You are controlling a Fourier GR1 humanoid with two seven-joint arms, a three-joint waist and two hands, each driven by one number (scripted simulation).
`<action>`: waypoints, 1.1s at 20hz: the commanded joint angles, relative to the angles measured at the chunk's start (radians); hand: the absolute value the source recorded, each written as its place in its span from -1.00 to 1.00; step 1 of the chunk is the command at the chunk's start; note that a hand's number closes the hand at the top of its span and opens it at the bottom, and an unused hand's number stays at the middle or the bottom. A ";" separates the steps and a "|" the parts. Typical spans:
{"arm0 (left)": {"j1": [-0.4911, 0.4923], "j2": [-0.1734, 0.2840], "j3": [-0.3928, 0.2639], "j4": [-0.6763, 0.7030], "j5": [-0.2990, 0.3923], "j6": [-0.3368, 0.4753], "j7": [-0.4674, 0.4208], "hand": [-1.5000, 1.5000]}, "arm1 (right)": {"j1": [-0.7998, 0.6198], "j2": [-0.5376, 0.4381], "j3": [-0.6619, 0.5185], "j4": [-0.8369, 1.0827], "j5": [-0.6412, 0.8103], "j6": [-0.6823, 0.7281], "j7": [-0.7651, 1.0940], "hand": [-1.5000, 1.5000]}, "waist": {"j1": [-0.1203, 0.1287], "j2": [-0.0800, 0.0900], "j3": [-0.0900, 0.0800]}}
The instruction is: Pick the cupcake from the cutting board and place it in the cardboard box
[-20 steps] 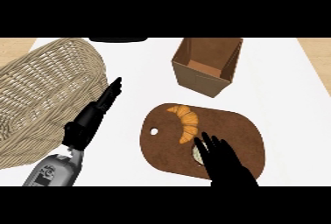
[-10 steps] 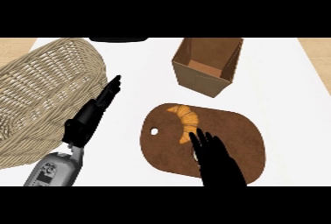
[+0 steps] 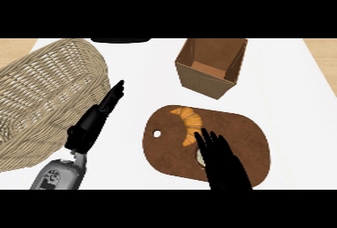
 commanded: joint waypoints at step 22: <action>0.009 -0.078 0.081 -0.043 -0.099 -0.078 0.035 0.00 | 0.065 0.136 -0.111 0.202 0.163 0.069 -0.133 -1.00 | 0.000 -0.001 0.000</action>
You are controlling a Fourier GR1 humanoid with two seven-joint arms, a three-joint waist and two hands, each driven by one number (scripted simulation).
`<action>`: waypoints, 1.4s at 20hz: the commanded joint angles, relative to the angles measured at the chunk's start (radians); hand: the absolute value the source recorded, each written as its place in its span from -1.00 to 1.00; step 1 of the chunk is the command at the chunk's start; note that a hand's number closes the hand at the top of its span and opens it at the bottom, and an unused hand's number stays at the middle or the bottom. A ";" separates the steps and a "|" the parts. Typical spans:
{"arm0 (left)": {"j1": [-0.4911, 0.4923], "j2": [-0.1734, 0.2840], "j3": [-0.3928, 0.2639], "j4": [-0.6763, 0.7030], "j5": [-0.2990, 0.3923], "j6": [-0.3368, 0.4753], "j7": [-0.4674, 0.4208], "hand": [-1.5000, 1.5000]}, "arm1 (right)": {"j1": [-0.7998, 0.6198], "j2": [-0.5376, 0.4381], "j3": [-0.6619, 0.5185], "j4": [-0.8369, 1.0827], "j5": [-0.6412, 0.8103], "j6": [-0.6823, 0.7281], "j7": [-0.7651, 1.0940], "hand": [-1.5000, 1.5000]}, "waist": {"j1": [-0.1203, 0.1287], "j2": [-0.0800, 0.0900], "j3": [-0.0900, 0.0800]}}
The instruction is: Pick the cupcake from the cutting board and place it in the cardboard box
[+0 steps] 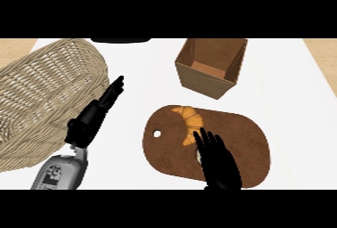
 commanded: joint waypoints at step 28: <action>-0.019 -0.072 0.001 0.057 -0.050 -0.034 -0.048 0.00 | -0.630 0.133 0.104 0.516 0.059 -0.322 0.466 1.00 | 0.046 0.009 0.000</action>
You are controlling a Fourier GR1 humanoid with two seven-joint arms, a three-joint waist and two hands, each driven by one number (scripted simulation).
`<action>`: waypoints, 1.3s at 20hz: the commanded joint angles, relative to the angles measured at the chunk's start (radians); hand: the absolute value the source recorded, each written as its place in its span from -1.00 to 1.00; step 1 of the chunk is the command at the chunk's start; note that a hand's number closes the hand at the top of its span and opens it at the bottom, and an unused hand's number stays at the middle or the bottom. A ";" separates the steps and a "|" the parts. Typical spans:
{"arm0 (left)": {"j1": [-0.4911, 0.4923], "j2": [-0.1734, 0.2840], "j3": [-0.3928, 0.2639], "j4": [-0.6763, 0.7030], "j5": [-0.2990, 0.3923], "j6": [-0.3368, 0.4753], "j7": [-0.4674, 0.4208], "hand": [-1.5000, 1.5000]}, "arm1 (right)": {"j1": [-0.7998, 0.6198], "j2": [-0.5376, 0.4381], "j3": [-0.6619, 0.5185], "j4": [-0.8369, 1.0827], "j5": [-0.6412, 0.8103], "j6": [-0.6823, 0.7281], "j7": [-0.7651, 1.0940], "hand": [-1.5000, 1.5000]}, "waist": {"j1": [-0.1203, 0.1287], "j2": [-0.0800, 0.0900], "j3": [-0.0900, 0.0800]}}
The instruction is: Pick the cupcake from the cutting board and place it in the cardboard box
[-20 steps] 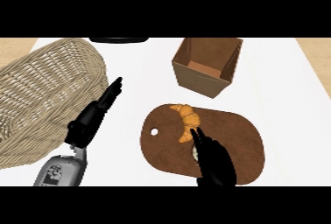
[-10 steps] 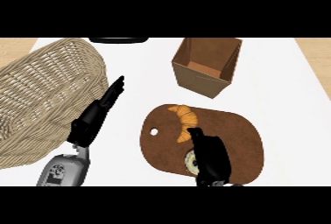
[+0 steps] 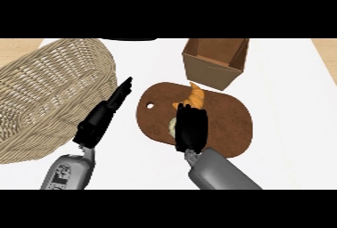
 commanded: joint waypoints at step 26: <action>0.055 0.017 0.019 -0.041 -0.006 -0.007 0.015 0.00 | -0.536 0.011 -0.116 -0.269 0.031 0.144 0.422 1.00 | -0.034 -0.013 0.001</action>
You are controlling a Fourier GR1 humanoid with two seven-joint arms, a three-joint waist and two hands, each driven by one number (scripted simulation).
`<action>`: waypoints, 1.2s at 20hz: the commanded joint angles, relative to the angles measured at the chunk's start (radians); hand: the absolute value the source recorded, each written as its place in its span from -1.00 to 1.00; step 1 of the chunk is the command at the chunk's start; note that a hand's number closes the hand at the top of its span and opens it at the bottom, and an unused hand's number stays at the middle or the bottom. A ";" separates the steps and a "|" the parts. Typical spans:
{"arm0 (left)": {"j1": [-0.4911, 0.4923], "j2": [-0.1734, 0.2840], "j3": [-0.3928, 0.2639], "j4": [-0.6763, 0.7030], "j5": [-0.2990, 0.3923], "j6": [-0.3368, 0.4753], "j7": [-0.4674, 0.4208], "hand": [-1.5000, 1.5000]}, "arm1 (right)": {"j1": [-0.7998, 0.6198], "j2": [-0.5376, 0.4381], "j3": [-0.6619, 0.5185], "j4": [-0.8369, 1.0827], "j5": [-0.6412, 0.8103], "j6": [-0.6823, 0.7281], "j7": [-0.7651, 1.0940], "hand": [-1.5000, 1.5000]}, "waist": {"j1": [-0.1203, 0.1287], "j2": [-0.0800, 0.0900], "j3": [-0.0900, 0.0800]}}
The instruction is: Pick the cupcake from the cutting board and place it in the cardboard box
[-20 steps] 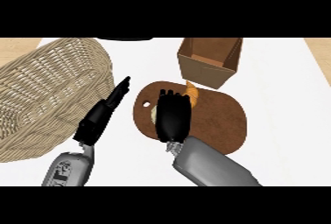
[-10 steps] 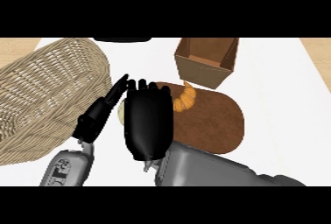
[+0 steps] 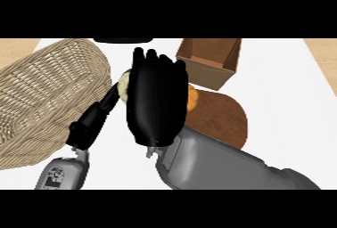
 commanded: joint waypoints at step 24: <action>-0.018 -0.030 -0.004 0.039 -0.028 0.010 -0.014 0.00 | -0.089 -0.053 -0.525 0.514 0.118 -0.165 -0.273 1.00 | 0.000 0.013 0.001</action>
